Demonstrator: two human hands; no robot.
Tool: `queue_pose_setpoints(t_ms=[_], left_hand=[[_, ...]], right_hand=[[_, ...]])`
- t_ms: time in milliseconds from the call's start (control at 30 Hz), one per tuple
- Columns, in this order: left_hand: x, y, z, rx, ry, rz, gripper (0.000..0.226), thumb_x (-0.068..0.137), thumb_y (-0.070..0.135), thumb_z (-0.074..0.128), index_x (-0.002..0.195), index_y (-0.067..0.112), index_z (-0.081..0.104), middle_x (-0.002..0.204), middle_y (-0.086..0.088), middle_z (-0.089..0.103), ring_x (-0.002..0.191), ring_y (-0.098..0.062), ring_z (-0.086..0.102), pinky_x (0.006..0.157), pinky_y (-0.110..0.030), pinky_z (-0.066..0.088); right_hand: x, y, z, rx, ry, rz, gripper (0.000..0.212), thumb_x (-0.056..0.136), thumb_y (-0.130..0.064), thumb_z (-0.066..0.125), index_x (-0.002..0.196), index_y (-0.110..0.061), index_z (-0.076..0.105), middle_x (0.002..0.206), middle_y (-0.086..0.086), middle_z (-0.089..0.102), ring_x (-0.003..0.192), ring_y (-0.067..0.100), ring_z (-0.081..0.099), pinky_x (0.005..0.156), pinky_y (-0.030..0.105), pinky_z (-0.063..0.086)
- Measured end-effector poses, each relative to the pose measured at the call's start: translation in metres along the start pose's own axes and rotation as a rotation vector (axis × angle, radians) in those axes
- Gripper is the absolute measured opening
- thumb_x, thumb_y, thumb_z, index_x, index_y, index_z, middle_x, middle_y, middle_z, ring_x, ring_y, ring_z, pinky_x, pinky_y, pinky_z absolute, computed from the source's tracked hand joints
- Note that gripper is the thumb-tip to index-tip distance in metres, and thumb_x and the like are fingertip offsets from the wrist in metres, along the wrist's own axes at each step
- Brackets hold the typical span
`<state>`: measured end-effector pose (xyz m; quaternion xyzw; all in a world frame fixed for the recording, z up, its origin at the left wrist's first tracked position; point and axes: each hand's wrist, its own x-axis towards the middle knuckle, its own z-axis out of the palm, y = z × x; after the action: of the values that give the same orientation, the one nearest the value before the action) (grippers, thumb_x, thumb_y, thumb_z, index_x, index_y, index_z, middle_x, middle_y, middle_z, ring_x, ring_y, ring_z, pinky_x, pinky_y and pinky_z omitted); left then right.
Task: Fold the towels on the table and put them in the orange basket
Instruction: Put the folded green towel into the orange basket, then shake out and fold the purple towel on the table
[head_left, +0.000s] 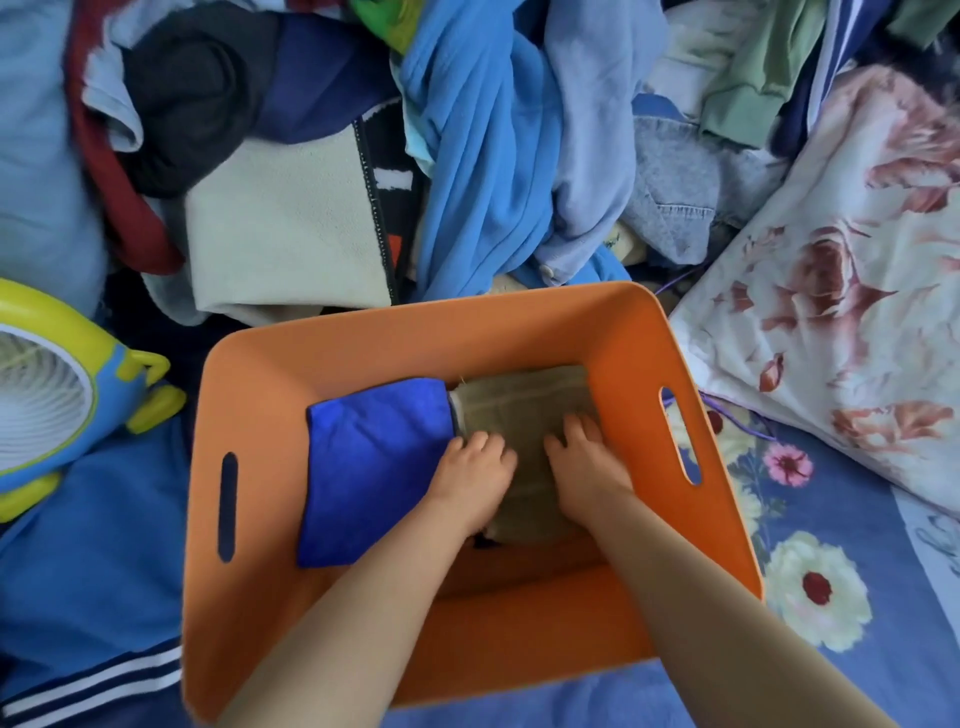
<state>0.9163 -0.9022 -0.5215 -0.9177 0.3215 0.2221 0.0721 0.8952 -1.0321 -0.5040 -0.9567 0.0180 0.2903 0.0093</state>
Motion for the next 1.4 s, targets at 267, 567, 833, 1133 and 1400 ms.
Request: queue_pose_setpoints(t_ms=[267,567,833,1133,1400], left_hand=[[-0.066,0.032,-0.05,0.205,-0.288,-0.009,0.041,0.092,0.01,0.045,0.133,0.01,0.042,0.137,-0.011,0.039,0.129,-0.026,0.034,0.102,-0.038,0.031],[-0.193,0.064,-0.186,0.102,0.185,-0.214,0.032,0.092,0.015,0.043,0.123,0.008,0.048,0.129,-0.012,0.043,0.124,-0.029,0.037,0.096,-0.041,0.037],[-0.319,0.141,-0.252,0.16,0.445,-0.197,0.037,0.086,0.005,0.049,0.123,0.009,0.049,0.128,-0.011,0.044,0.124,-0.029,0.038,0.1,-0.04,0.033],[-0.443,0.328,-0.251,0.2,0.482,0.21,0.036,0.087,0.003,0.046,0.123,0.005,0.046,0.132,-0.016,0.041,0.123,-0.034,0.039,0.098,-0.044,0.036],[-0.524,0.539,-0.213,0.227,0.475,0.587,0.035,0.086,0.007,0.044,0.121,0.006,0.048,0.129,-0.015,0.045,0.123,-0.031,0.041,0.098,-0.04,0.037]], right_hand=[[-0.103,0.007,-0.032,0.018,0.076,-0.126,0.042,0.085,-0.006,0.047,0.127,-0.014,0.043,0.142,0.009,0.025,0.134,0.027,0.023,0.099,0.038,0.039],[-0.237,0.01,-0.116,0.08,0.466,-0.18,0.042,0.091,-0.013,0.038,0.133,-0.016,0.034,0.136,0.006,0.037,0.129,0.027,0.031,0.097,0.041,0.036],[-0.398,0.015,-0.15,0.162,0.74,-0.052,0.04,0.09,-0.013,0.04,0.13,-0.014,0.04,0.136,0.009,0.044,0.125,0.029,0.038,0.098,0.039,0.036],[-0.634,0.065,-0.056,0.231,0.841,0.366,0.035,0.088,-0.014,0.044,0.123,-0.01,0.048,0.128,0.01,0.05,0.119,0.03,0.043,0.091,0.036,0.039],[-0.836,0.136,0.06,0.274,0.797,0.882,0.036,0.085,-0.014,0.046,0.12,-0.011,0.051,0.124,0.012,0.052,0.118,0.031,0.044,0.092,0.036,0.04]])
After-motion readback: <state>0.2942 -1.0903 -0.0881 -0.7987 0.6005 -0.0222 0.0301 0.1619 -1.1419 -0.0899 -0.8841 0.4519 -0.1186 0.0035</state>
